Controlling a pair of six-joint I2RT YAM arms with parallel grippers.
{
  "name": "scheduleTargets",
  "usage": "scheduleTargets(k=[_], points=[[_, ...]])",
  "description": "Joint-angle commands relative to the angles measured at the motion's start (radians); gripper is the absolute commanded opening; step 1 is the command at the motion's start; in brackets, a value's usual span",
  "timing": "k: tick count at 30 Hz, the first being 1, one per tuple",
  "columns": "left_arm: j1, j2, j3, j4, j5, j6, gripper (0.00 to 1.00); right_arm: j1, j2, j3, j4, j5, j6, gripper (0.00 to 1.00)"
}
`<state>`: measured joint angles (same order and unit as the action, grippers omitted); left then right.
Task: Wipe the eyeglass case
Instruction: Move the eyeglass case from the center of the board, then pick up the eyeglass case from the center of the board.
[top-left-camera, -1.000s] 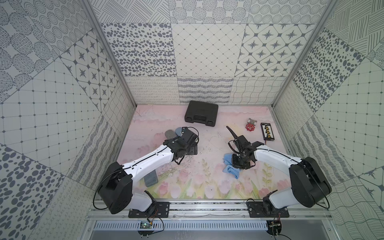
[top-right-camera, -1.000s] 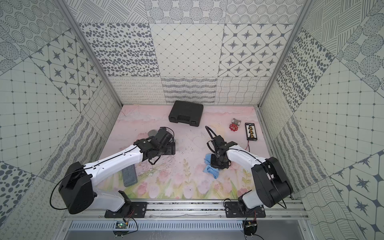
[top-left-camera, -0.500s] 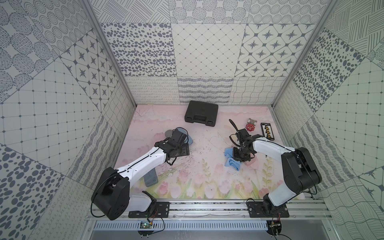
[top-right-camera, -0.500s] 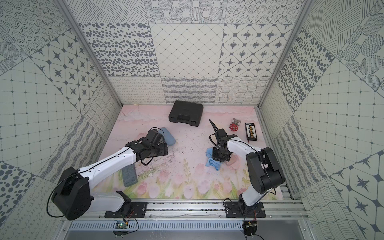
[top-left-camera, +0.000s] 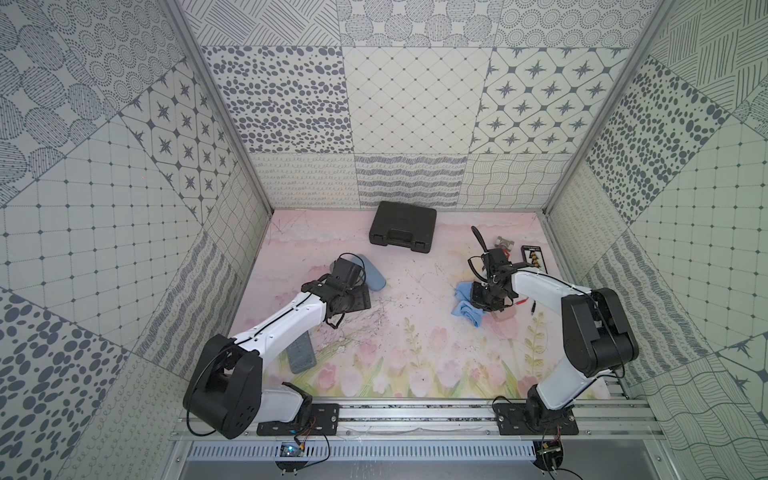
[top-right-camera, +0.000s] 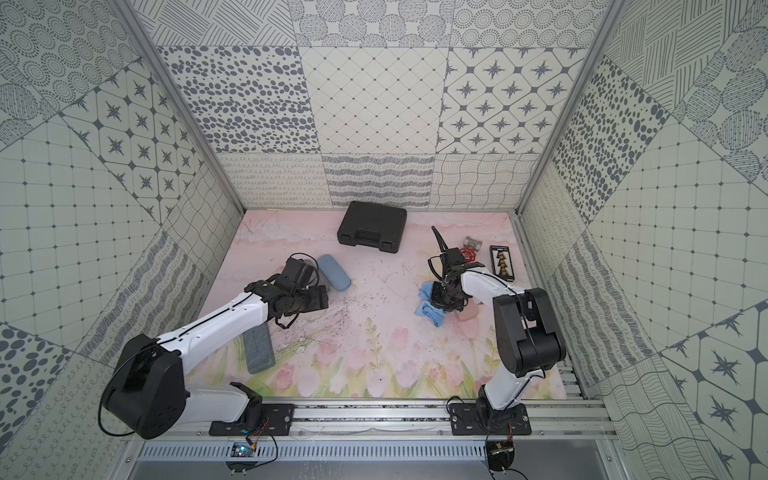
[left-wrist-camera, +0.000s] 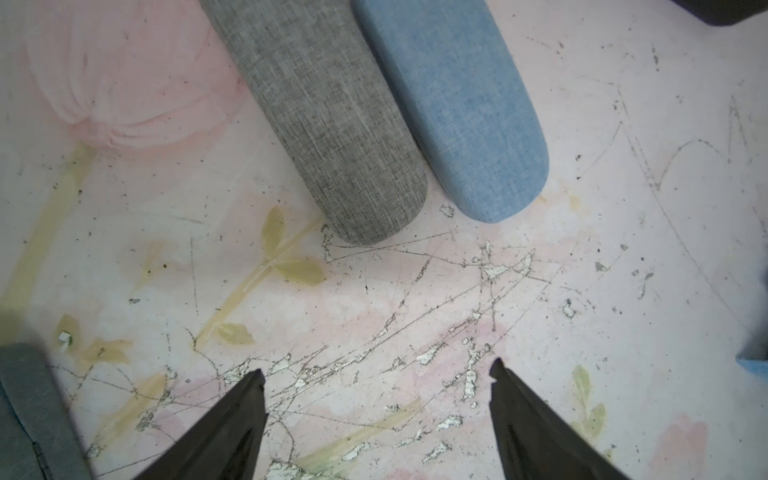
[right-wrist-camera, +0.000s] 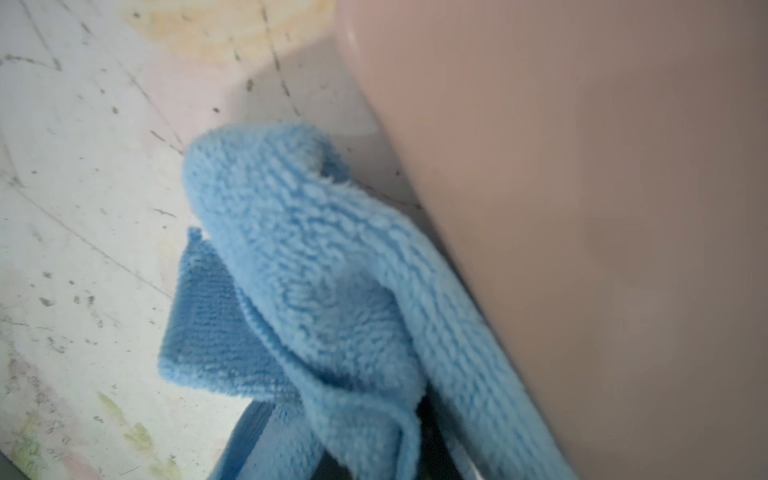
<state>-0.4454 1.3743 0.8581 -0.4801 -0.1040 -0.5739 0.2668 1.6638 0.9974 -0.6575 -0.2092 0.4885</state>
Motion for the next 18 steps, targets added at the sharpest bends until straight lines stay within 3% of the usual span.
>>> scheduleTargets(k=[1, 9, 18], points=[[0.058, 0.077, 0.047, -0.002, 0.024, 0.036, 0.95, 0.088, -0.093, 0.005, 0.016, -0.08, 0.024, 0.0], [0.093, 0.296, 0.223, 0.028, 0.012, 0.056, 0.98, 0.106, -0.166, -0.111, 0.072, -0.106, 0.086, 0.0], [0.125, 0.419, 0.347, -0.018, -0.025, 0.09, 0.88, 0.106, -0.167, -0.124, 0.084, -0.094, 0.083, 0.0]])
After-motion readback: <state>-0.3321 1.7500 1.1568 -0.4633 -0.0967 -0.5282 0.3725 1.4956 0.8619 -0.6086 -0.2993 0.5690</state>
